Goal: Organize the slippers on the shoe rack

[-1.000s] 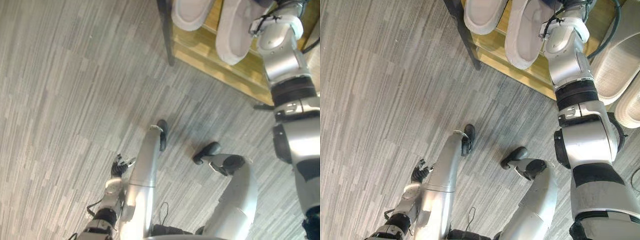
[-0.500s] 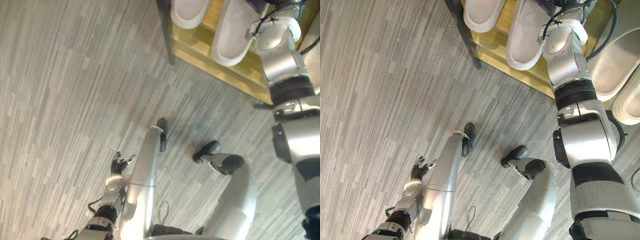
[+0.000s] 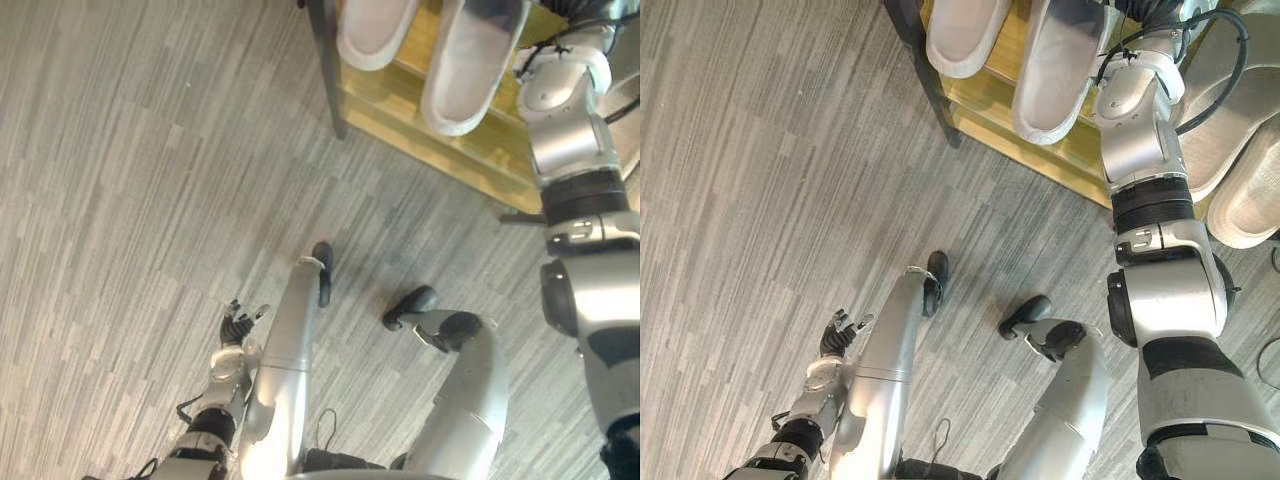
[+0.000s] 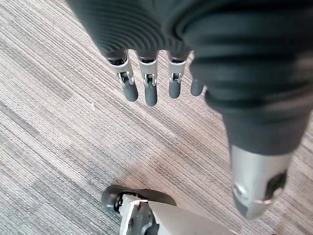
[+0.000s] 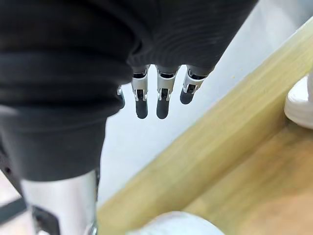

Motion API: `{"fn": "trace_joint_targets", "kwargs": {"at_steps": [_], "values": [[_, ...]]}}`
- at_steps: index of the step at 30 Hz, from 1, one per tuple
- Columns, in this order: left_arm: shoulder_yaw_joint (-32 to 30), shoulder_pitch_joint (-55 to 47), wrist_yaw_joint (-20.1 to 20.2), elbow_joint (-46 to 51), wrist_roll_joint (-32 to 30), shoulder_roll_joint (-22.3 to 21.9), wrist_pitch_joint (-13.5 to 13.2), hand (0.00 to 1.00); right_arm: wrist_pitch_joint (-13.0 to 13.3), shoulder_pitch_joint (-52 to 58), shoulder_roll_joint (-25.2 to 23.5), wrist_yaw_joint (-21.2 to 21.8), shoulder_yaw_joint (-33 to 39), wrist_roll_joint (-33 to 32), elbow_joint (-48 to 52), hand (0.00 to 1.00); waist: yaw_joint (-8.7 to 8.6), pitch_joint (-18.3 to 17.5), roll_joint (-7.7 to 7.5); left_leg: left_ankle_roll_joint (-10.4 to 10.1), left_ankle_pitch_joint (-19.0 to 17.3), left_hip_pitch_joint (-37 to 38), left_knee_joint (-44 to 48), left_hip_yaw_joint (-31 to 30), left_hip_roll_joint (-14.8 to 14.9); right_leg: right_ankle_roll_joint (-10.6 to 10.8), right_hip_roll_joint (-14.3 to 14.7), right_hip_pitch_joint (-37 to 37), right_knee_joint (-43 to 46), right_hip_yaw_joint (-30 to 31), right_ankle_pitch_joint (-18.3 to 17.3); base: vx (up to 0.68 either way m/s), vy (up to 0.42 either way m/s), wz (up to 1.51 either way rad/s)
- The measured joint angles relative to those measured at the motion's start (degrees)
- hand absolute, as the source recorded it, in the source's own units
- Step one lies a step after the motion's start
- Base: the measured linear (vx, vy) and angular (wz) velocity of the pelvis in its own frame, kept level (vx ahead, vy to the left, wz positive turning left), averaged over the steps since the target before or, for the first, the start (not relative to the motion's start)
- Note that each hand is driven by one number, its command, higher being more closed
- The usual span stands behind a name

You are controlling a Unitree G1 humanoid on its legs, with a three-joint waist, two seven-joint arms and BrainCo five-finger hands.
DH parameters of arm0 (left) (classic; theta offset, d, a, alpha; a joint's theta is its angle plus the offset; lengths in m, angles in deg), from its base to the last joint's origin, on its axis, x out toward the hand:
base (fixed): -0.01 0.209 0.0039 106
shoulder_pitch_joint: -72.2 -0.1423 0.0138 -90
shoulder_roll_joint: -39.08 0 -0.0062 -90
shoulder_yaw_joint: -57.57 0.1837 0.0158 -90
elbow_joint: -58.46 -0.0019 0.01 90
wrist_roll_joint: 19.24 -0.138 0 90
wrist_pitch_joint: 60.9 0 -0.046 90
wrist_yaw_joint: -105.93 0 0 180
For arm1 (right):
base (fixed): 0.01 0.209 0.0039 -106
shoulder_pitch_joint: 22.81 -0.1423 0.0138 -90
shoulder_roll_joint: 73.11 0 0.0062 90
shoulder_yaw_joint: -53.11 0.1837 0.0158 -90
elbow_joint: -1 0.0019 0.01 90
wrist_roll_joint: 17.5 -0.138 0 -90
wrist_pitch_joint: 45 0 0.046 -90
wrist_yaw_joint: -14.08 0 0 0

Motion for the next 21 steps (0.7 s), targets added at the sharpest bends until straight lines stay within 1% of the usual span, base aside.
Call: {"fn": "trace_joint_targets", "kwargs": {"at_steps": [4, 5, 6, 8, 9, 11, 12, 14, 15, 16, 18, 19, 21], "values": [[-0.5, -0.1, 0.0, -0.1, 0.2, 0.0, 0.1, 0.0, 0.2, 2.3, -2.5, 0.1, 2.8, -0.4, 4.1, 0.0, -0.08, -0.1, -0.18, 0.0, 0.0, 0.3, 0.0, 0.0, 0.2, -0.2, 0.3, 0.2, -0.1, 0.0, 0.1, 0.01, 0.0, -0.03], [-0.8, -0.1, 0.0, -0.1, 0.2, 0.0, 0.2, 0.0, 0.3, 3.7, -4.1, 0.1, 4.1, -0.5, 6.0, 0.0, -0.14, -0.2, -0.26, 0.0, 0.0, 0.4, -0.1, 0.0, 0.3, -0.2, 0.4, 0.3, -0.1, 0.1, 0.1, 0.0, 0.0, 0.0], [-0.9, -0.1, 0.1, -0.1, 0.2, -0.1, 0.2, 0.0, 0.4, 4.0, -4.5, 0.1, 4.3, -0.7, 6.3, 0.0, -0.18, -0.2, -0.26, 0.0, 0.0, 0.5, -0.1, 0.0, 0.3, -0.2, 0.4, 0.3, -0.1, 0.1, 0.1, 0.0, 0.0, 0.0], [-1.2, -0.1, 0.0, -0.2, 0.2, -0.1, 0.4, 0.0, 0.7, 7.5, -8.3, 0.2, 5.8, -2.8, 10.2, 0.0, -0.44, -0.2, -0.28, 0.0, 0.0, 1.0, -0.1, 0.1, 0.3, -0.2, 0.5, 0.8, -0.2, 0.2, 0.1, 0.0, 0.0, 0.0], [-1.2, -0.1, 0.0, -0.2, 0.2, 0.0, 0.4, 0.0, 0.7, 7.9, -8.8, 0.2, 6.0, -2.9, 10.6, 0.0, -0.47, -0.2, -0.29, 0.0, 0.0, 1.0, -0.1, 0.0, 0.3, -0.2, 0.6, 0.8, -0.2, 0.2, 0.1, 0.0, 0.0, 0.0], [-2.2, -0.2, 0.0, -0.2, 0.2, -0.1, 0.5, 0.0, 1.6, 11.4, -12.9, 0.1, 6.6, -4.5, 13.7, 0.0, -0.75, -0.4, -0.7, 0.0, 0.0, 1.1, -0.1, 0.0, 0.4, -0.2, 0.7, 1.0, -0.2, 0.2, 0.1, 0.0, 0.0, 0.0], [-2.5, -0.2, 0.0, -0.2, 0.2, -0.1, 0.5, 0.0, 1.7, 12.1, -13.8, 0.2, 6.7, -4.5, 14.2, 0.0, -0.84, -0.4, -0.73, 0.0, 0.0, 1.2, -0.1, -0.1, 0.4, -0.2, 0.7, 1.1, -0.3, 0.2, 0.1, 0.0, 0.0, 0.0], [-3.5, -0.4, 0.0, -0.4, 0.0, -0.1, 0.6, 0.0, 2.6, 15.4, -19.3, 0.2, 8.4, -5.2, 15.1, 0.0, -1.24, -0.9, -1.45, -0.1, -0.1, 1.9, -0.2, 0.0, 0.5, -0.2, 0.8, 1.6, -0.3, 0.3, 0.1, 0.0, 0.0, 0.0], [-3.8, -0.5, 0.0, -0.3, 0.0, -0.1, 0.6, 0.0, 2.8, 16.3, -20.6, 0.2, 8.8, -6.0, 15.6, 0.0, -1.25, -1.2, -1.71, -0.1, -0.1, 1.9, -0.2, 0.0, 0.5, -0.2, 0.9, 1.7, -0.3, 0.3, 0.1, 0.01, 0.003, -0.03], [-4.5, -0.7, 0.0, 0.0, -0.1, -0.2, 0.6, 0.0, 3.3, 18.4, -23.1, 0.2, 9.6, -7.8, 16.8, 0.0, -1.26, -1.5, -2.28, -0.2, -0.1, 2.0, -0.2, 0.0, 0.6, -0.2, 1.0, 1.7, -0.4, 0.3, 0.1, 0.0, 0.0, 0.0], [-5.5, -0.7, 0.0, 0.0, -0.5, -0.2, 0.7, 0.0, 4.4, 20.4, -26.4, 0.2, 10.9, -10.1, 16.9, 0.0, -1.32, -1.8, -2.78, -0.2, -0.3, 2.2, -0.1, -0.1, 0.7, -0.1, 1.2, 2.0, -0.5, 0.3, 0.0, 0.01, 0.003, -0.03], [-5.6, -0.7, 0.0, 0.0, -0.6, -0.2, 0.9, 0.0, 4.9, 21.8, -28.8, 0.1, 11.7, -12.4, 16.9, 0.0, -1.35, -1.9, -2.84, -0.1, -0.5, 2.5, -0.1, -0.1, 0.8, 0.0, 1.4, 2.3, -0.6, 0.3, -0.1, 0.01, 0.008, -0.04], [-5.8, -0.7, -0.1, 0.1, -0.7, -0.2, 1.3, 0.0, 6.0, 23.8, -31.5, 0.1, 13.1, -16.0, 16.9, 0.0, -1.34, -2.0, -2.88, -0.2, -0.8, 2.9, -0.1, 0.1, 0.9, 0.3, 1.5, 2.6, -0.6, 0.5, -0.3, 0.0, 0.01, -0.04]]}}
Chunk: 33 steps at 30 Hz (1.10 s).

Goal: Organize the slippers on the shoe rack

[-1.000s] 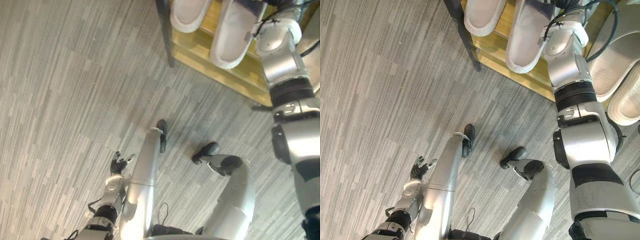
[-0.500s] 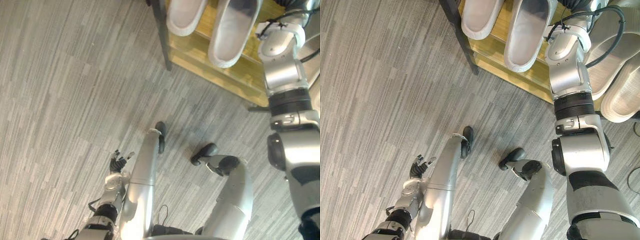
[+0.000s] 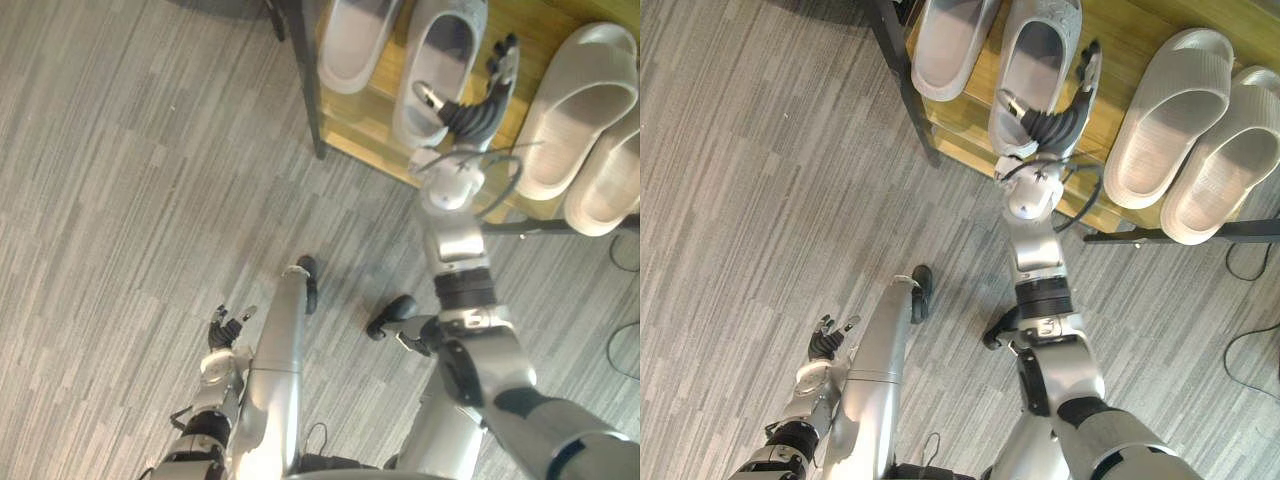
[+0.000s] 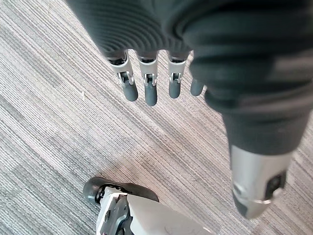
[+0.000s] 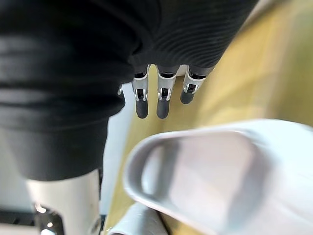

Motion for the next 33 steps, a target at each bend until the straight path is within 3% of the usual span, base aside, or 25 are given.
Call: {"fn": "trace_joint_targets", "kwargs": {"at_steps": [14, 19, 24, 33], "values": [[-3.9, 0.0, -0.2, 0.6, -2.1, -1.7, 0.4, 0.0, 5.9, 3.0, -3.2, 1.3, 5.4, -12.6, 0.2, 0.0, 0.3, -0.1, 0.08, -0.5, 0.0, -0.1, 0.4, -0.4, 0.1, -0.6, 0.2, 0.0, 0.8, -0.2, -0.7, 0.01, -0.001, 0.0], [-4.3, 0.0, -0.1, 0.3, -2.7, -2.2, 0.5, 0.0, 6.4, 3.1, -2.3, 4.6, 5.8, -17.7, 0.1, 0.0, 0.85, -1.7, 0.36, -1.0, -0.8, -1.2, 2.0, -1.5, 0.1, -0.8, 0.1, 0.0, 2.0, -0.9, -1.7, 0.01, 0.002, 0.02], [-4.3, 0.0, 0.1, 0.4, -3.1, -2.7, 0.4, 0.0, 6.5, 2.1, -1.0, 7.4, 3.9, -18.9, -0.2, 0.0, 1.7, -2.0, 0.33, -1.1, -0.9, -1.2, 2.3, -1.6, 0.0, -0.7, -0.1, 0.1, 2.6, -1.0, -2.3, 0.0, 0.001, 0.02], [-4.3, 0.2, 0.1, 0.4, -3.1, -2.9, 0.4, 0.0, 6.8, -2.7, -1.0, 8.0, 3.7, -22.8, -3.1, 0.0, 2.25, -2.1, 0.48, -1.3, -1.1, -1.3, 2.6, -2.0, 0.0, -0.7, -0.1, 0.3, 2.7, -1.2, -2.3, 0.0, 0.0, 0.0]]}}
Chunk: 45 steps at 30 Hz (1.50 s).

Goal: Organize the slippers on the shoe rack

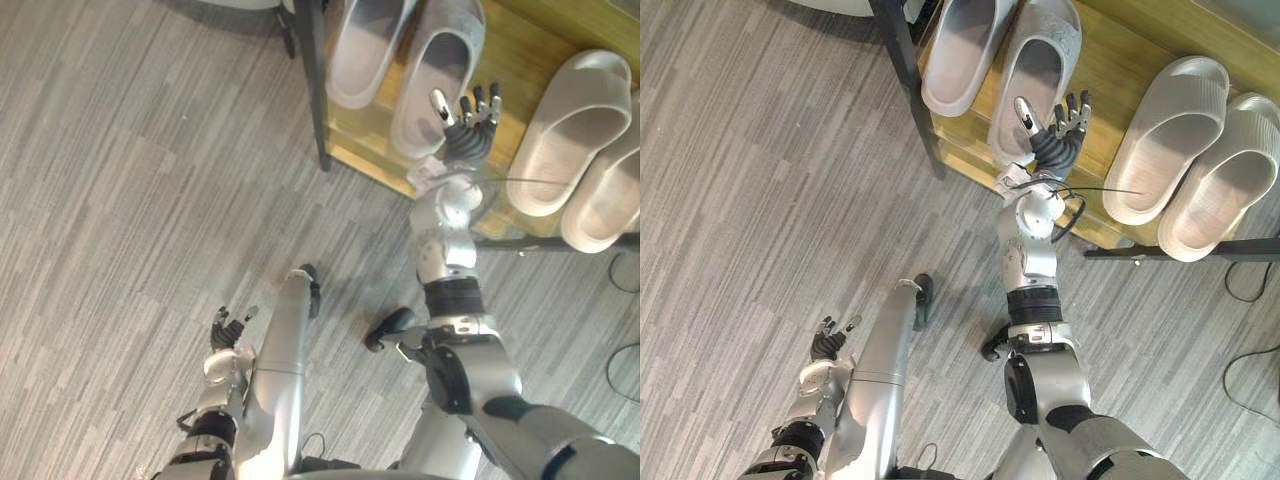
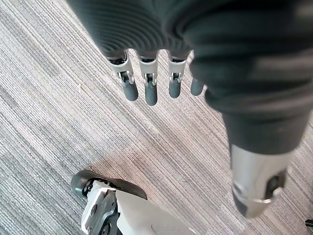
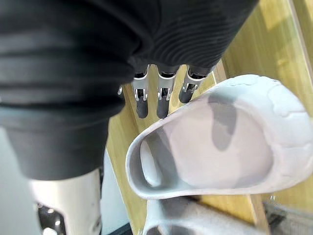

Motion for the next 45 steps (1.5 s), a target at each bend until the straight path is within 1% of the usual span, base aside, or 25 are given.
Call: {"fn": "trace_joint_targets", "kwargs": {"at_steps": [4, 7, 17, 24, 26, 27, 28, 29, 31, 33, 34, 35, 36, 37, 38, 39, 40, 41, 42, 43, 44, 45], "values": [[-0.4, 0.1, 0.0, -0.1, 0.0, -1.0, 0.0, 0.0, 0.0, -1.5, 0.6, 0.2, 0.0, 0.0, -1.9, 0.0, 0.32, -0.7, 1.0, 0.0, 0.0, -0.1, 0.1, -0.6, -0.4, 0.1, -0.3, 0.6, 0.1, -0.8, -0.3, 0.01, 0.022, 0.07], [-0.7, 0.1, -0.1, -0.4, 0.0, -1.5, -0.1, 0.0, 0.0, -1.5, 0.7, 0.2, 0.2, 0.0, -2.0, 0.0, 0.59, -0.9, 1.35, -0.1, 0.0, -0.1, 0.1, -0.5, -0.6, -0.1, -0.7, 0.6, 0.4, -0.9, -0.6, 0.01, 0.016, 0.05], [-1.2, 0.1, 0.0, -0.7, 0.0, -1.6, 0.0, 0.0, 0.0, -1.6, 4.9, 0.5, 0.4, -1.6, -2.4, 0.0, 0.65, -1.0, 1.47, -0.2, -0.1, -0.1, 0.1, -0.1, -0.3, -0.4, -0.7, 0.3, 0.6, -0.8, -0.8, 0.0, 0.001, 0.0], [-2.2, 0.5, 0.0, -1.4, 0.7, -1.6, -0.1, 0.0, -0.2, -1.3, 4.9, 0.0, 0.5, -1.3, -2.0, 0.0, 0.32, -1.0, 1.47, -0.2, -0.1, 0.6, 0.1, 0.3, 0.5, -0.8, -0.1, 0.5, 0.3, -0.4, -0.6, 0.0, 0.001, -0.06], [-2.3, 0.5, -0.1, -1.6, 1.3, -1.6, -0.1, 0.0, -0.5, -0.7, 4.9, -0.3, 0.3, 0.0, -1.0, 0.0, 0.19, -1.0, 1.47, -0.2, -0.1, 1.0, 0.0, 0.4, 0.5, -0.8, 0.0, 0.9, 0.2, -0.2, -0.6, 0.0, 0.0, 0.0], [-2.3, 0.4, 0.0, -1.7, 1.4, -1.6, -0.1, 0.0, -0.8, 1.5, 4.8, -0.4, -0.7, 1.3, 2.4, 0.0, 0.14, -1.0, 1.47, -0.2, -0.1, 1.9, -0.3, 0.4, 0.5, -0.8, 0.1, 1.7, -0.1, -0.2, -0.6, 0.0, 0.0, 0.0], [-2.4, 0.2, 0.0, -1.7, 1.4, -1.5, 0.0, 0.0, -1.1, 4.2, 4.6, -0.3, -2.3, 3.3, 5.5, 0.0, -0.14, -1.0, 1.48, -0.2, -0.1, 3.4, -0.8, 0.5, 0.5, -0.7, 0.3, 3.2, -0.8, -0.4, -0.5, 0.0, 0.0, 0.0], [-2.4, 0.1, 0.0, -1.7, 1.4, -1.4, 0.0, 0.0, -1.2, 4.7, 4.6, -0.2, -2.6, 3.7, 6.0, 0.0, -0.25, -1.0, 1.48, -0.2, -0.1, 3.8, -0.9, 0.5, 0.5, -0.7, 0.3, 3.6, -0.9, -0.4, -0.5, 0.0, 0.0, 0.0], [-2.9, -0.9, 0.1, -1.6, 1.3, -1.4, 0.0, 0.0, -1.7, 10.6, 4.3, 0.4, -6.3, 8.0, 11.7, 0.0, -0.92, -0.9, 1.47, -0.1, -0.1, 8.6, -3.3, 1.4, 0.7, -0.2, 0.8, 7.7, -3.3, -0.3, 0.1, 0.02, 0.017, -0.1], [-3.2, -1.9, 0.3, -1.5, 1.1, -1.3, 0.0, 0.0, -1.8, 14.0, 4.2, 1.3, -8.7, 10.9, 14.6, 0.0, -1.55, -0.9, 1.46, -0.1, -0.1, 11.9, -5.2, 2.1, 1.0, 0.6, 1.5, 10.5, -5.4, -0.2, 0.5, 0.02, 0.009, -0.17], [-3.3, -2.8, 0.3, -1.5, 1.1, -1.2, 0.0, 0.0, -1.9, 16.9, 4.1, 2.0, -10.3, 13.4, 16.8, 0.0, -2.13, -0.9, 1.41, 0.3, -0.3, 14.6, -6.9, 2.7, 1.3, 0.8, 2.1, 13.0, -7.5, -0.3, 1.1, 0.02, 0.006, -0.13], [-3.3, -3.1, 0.3, -1.5, 1.1, -1.1, 0.0, 0.0, -1.9, 17.9, 3.9, 2.1, -10.6, 14.4, 17.5, 0.0, -2.29, -0.9, 1.38, 0.3, -0.4, 15.5, -7.6, 3.0, 1.5, 0.8, 2.2, 13.8, -8.2, -0.5, 1.2, 0.03, 0.005, -0.11], [-3.2, -3.7, 0.6, -1.5, 0.9, -0.8, 0.0, 0.0, -2.1, 21.4, 3.2, 3.1, -11.3, 17.1, 19.7, 0.0, -2.87, -0.9, 1.23, 0.4, -0.2, 19.0, -10.2, 4.6, 2.3, 1.3, 2.3, 16.8, -10.6, -1.2, 1.9, 0.06, -0.019, 0.02], [-2.7, -4.5, 1.3, -1.5, 0.2, -0.5, 0.0, 0.0, -2.4, 24.4, 3.1, 3.8, -12.0, 19.6, 20.8, 0.0, -3.59, -0.9, 1.18, 0.8, 0.8, 22.5, -13.1, 6.3, 2.9, 1.6, 2.3, 19.9, -13.0, -1.6, 2.7, 0.06, -0.023, 0.05], [-2.2, -4.9, 1.4, -1.4, -0.1, -0.4, -0.1, 0.0, -2.5, 25.4, 3.1, 4.0, -12.4, 20.5, 20.8, 0.0, -3.84, -0.9, 1.11, 0.8, 1.2, 23.6, -14.0, 6.9, 3.0, 1.6, 2.3, 20.8, -13.8, -1.7, 3.1, 0.08, -0.017, 0.06], [-0.7, -5.3, 1.5, -1.4, -0.2, -0.1, -0.1, 0.0, -2.7, 27.3, 3.2, 4.6, -13.2, 22.2, 20.8, 0.0, -4.06, -0.9, 1.05, 0.3, 1.9, 25.9, -15.9, 7.7, 3.0, 1.5, 2.4, 22.7, -15.5, -1.8, 4.1, 0.08, 0.02, -0.1], [2.0, -5.9, 1.7, -1.5, -0.9, 0.5, -0.1, 0.0, -3.2, 31.2, 3.4, 6.0, -14.2, 24.3, 20.5, 0.0, -4.2, -0.9, 0.9, 0.2, 3.0, 30.1, -19.7, 8.5, 2.8, 2.0, 3.7, 26.4, -19.7, -2.0, 5.7, 0.12, 0.038, -0.13], [4.2, -6.4, 2.4, -1.7, -1.4, 1.1, -0.1, 0.0, -3.5, 34.4, 3.5, 6.8, -15.2, 25.9, 19.7, 0.0, -4.89, -1.2, 0.41, 0.1, 4.1, 32.9, -23.2, 8.7, 2.6, 2.3, 4.7, 29.2, -23.5, -2.7, 7.2, 0.1, 0.042, -0.12], [4.8, -6.6, 2.5, -1.7, -1.6, 1.3, -0.1, 0.0, -3.6, 35.1, 3.3, 7.2, -15.4, 26.2, 19.2, 0.0, -5.19, -1.4, 0.15, 0.1, 4.4, 33.7, -24.2, 8.8, 2.4, 2.6, 4.9, 29.9, -24.5, -2.8, 7.6, 0.13, 0.044, -0.07], [6.8, -7.3, 2.6, -2.1, -2.6, 1.9, -0.1, 0.0, -3.9, 37.8, 3.3, 8.6, -16.2, 27.7, 16.0, 0.0, -6.09, -2.3, -1.02, 0.0, 5.7, 36.7, -28.6, 9.5, 2.1, 3.0, 6.2, 32.4, -29.0, -3.1, 9.5, 0.14, 0.039, -0.14], [8.7, -7.5, 2.9, -3.1, -3.5, 3.0, 0.0, 0.0, -4.2, 40.1, 3.4, 9.6, -16.1, 27.8, 13.0, 0.0, -6.54, -3.0, -1.89, -0.1, 6.9, 39.4, -32.2, 10.0, 1.9, 3.2, 7.4, 34.7, -33.0, -3.3, 11.1, 0.15, 0.039, -0.16], [9.3, -7.5, 3.2, -3.4, -3.6, 3.4, 0.1, 0.0, -4.4, 41.0, 3.5, 10.0, -16.0, 27.8, 12.2, 0.0, -6.72, -3.1, -2.1, -0.2, 7.3, 40.4, -33.4, 10.1, 1.8, 3.4, 7.8, 35.7, -34.3, -3.4, 11.7, 0.13, 0.041, -0.14]]}}
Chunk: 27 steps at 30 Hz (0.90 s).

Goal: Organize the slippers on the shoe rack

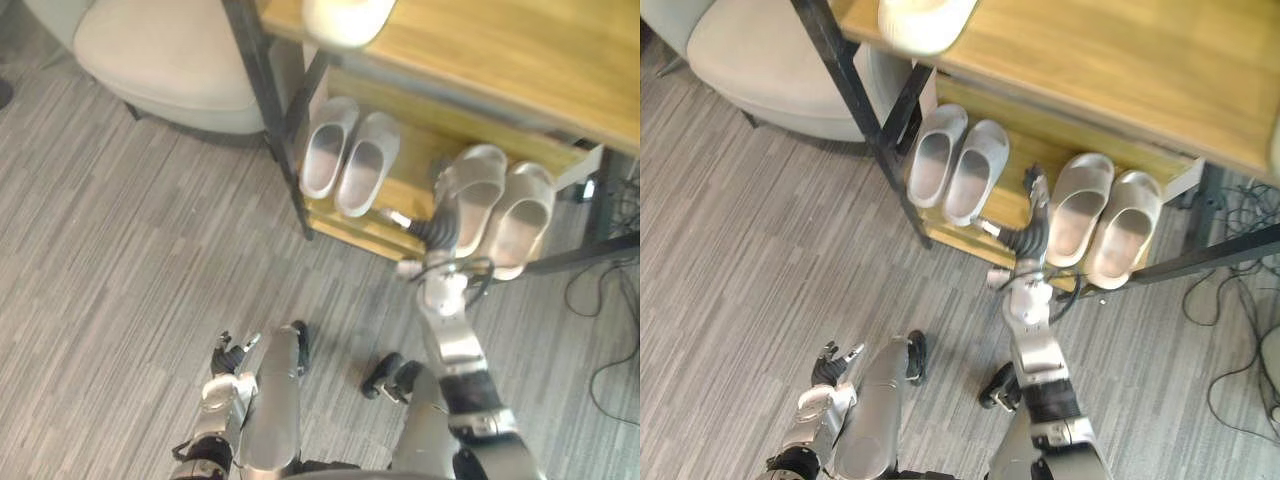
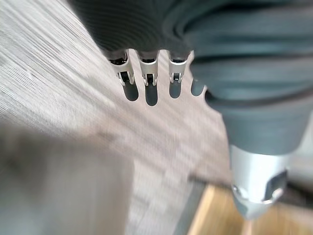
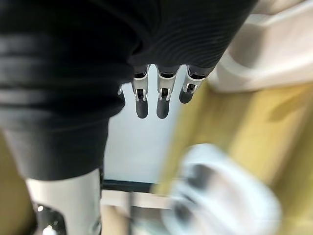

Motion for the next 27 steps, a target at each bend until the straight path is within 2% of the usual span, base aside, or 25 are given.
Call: {"fn": "trace_joint_targets", "kwargs": {"at_steps": [2, 4, 5, 10, 14, 15, 18, 22, 27], "values": [[1.1, -1.3, 0.6, -1.0, -1.0, 1.2, 1.0, 0.0, -0.6, 5.7, 1.2, 1.6, 1.0, 1.0, -4.3, 0.0, -1.08, -1.3, -1.48, 0.0, 2.5, 5.6, -7.4, 1.1, -1.2, 0.9, 1.6, 4.7, -7.3, -0.4, 3.0, 0.15, 0.042, -0.08], [1.1, -3.4, 0.7, -1.2, -1.0, 1.4, 1.2, 0.0, -1.1, 8.4, 1.5, 2.7, 2.6, 2.3, -8.5, 0.0, -2.24, -3.4, -1.69, 0.0, 4.0, 8.6, -11.7, 1.7, -1.8, 1.7, 2.8, 7.4, -12.4, -0.6, 5.1, 0.17, 0.027, -0.09], [1.3, -4.9, 1.1, -1.4, -1.0, 1.4, 1.3, 0.0, -1.2, 10.2, 1.6, 3.3, 4.0, 2.3, -11.4, 0.0, -2.83, -4.8, -1.45, 0.1, 4.9, 11.0, -14.8, 2.4, -2.2, 2.1, 3.8, 9.5, -16.0, -0.7, 6.6, 0.16, 0.016, -0.18], [2.6, -8.0, 3.0, -1.8, -3.1, 0.9, 2.1, 0.0, -1.8, 15.0, 3.0, 5.5, 9.1, 4.4, -24.7, 0.0, -3.15, -9.1, 0.51, -0.1, 7.6, 19.8, -24.4, 4.0, -3.6, 3.6, 6.9, 18.3, -28.4, -0.8, 11.8, 0.12, -0.004, -0.12], [2.7, -9.0, 3.6, -2.7, -4.4, 0.1, 2.1, 0.0, -1.9, 15.6, 2.9, 7.4, 12.5, 2.7, -35.1, 0.0, -3.27, -10.9, 1.56, -0.6, 8.4, 23.0, -27.5, 4.2, -3.8, 3.8, 8.1, 21.5, -32.1, -0.8, 13.1, 0.05, -0.036, -0.05], [2.8, -9.0, 4.2, -3.2, -5.4, 0.0, 2.1, 0.0, -2.0, 15.9, 2.7, 8.2, 13.8, 0.6, -39.5, 0.0, -3.27, -11.6, 1.87, -0.9, 9.3, 24.5, -29.5, 4.2, -3.8, 3.7, 8.5, 22.1, -32.9, -0.9, 13.2, 0.0, -0.035, 0.0], [2.8, -9.1, 4.4, -3.8, -6.0, -0.1, 2.3, 0.0, -2.5, 16.2, 1.8, 9.4, 15.7, -1.8, -44.3, 0.0, -3.33, -12.0, 1.99, -1.3, 10.7, 27.2, -32.6, 4.1, -3.9, 3.4, 9.5, 24.0, -34.0, -1.0, 13.4, 0.02, -0.045, -0.02], [3.7, -9.4, 4.4, -2.7, -5.9, -0.3, 2.3, 0.0, -2.7, 16.3, 1.4, 9.7, 17.0, -3.1, -45.6, 0.0, -3.54, -12.3, 1.9, -1.4, 11.9, 29.9, -35.1, 4.1, -3.9, 3.2, 10.1, 25.7, -35.1, -1.0, 13.8, -0.02, -0.008, 0.01], [11.6, -10.8, 5.1, 9.7, -2.3, -0.2, 2.0, 0.0, -2.9, 16.4, 0.8, 10.2, 17.8, -4.8, -45.8, 0.0, -3.59, -13.5, 2.04, -0.9, 13.5, 30.4, -37.2, 2.6, -4.6, 3.3, 10.1, 26.6, -36.3, -2.2, 14.3, -0.02, 0.002, 0.14]]}}
